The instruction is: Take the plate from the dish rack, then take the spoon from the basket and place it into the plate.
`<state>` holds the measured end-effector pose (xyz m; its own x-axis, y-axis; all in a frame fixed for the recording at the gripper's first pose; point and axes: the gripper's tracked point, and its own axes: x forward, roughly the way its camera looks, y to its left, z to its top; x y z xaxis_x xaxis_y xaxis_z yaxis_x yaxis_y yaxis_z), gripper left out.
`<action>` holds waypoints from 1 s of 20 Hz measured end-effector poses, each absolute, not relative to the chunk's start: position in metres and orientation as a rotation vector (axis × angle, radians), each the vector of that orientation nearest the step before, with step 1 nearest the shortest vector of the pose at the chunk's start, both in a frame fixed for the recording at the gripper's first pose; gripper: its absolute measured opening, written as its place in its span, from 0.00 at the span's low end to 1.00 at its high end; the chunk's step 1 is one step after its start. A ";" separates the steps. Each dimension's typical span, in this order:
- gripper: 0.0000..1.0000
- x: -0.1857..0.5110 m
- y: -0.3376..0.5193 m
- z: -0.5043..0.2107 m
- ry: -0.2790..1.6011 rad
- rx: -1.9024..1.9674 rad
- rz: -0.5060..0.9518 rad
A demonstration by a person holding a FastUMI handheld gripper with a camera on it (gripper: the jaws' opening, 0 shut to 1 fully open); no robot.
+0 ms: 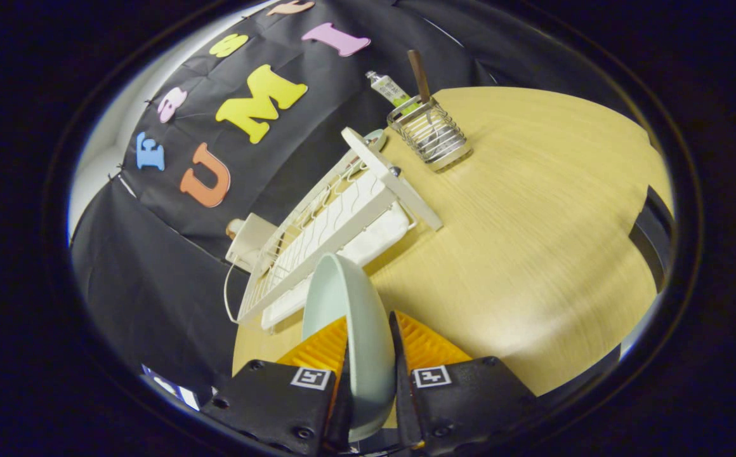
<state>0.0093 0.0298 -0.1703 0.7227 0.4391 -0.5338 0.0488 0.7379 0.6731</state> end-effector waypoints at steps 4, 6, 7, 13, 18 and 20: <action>0.35 0.021 0.018 -0.174 0.720 0.670 0.182; 0.37 0.027 0.013 -0.174 0.712 0.652 0.164; 0.38 0.029 0.012 -0.175 0.711 0.646 0.162; 0.48 0.036 -0.001 -0.155 0.589 0.497 0.137; 0.64 0.033 -0.026 -0.122 0.414 0.309 0.083; 0.75 0.029 -0.036 -0.111 0.363 0.271 0.070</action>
<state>0.0289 -0.0360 -0.1113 0.9330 0.1158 -0.3408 -0.0191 0.9614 0.2743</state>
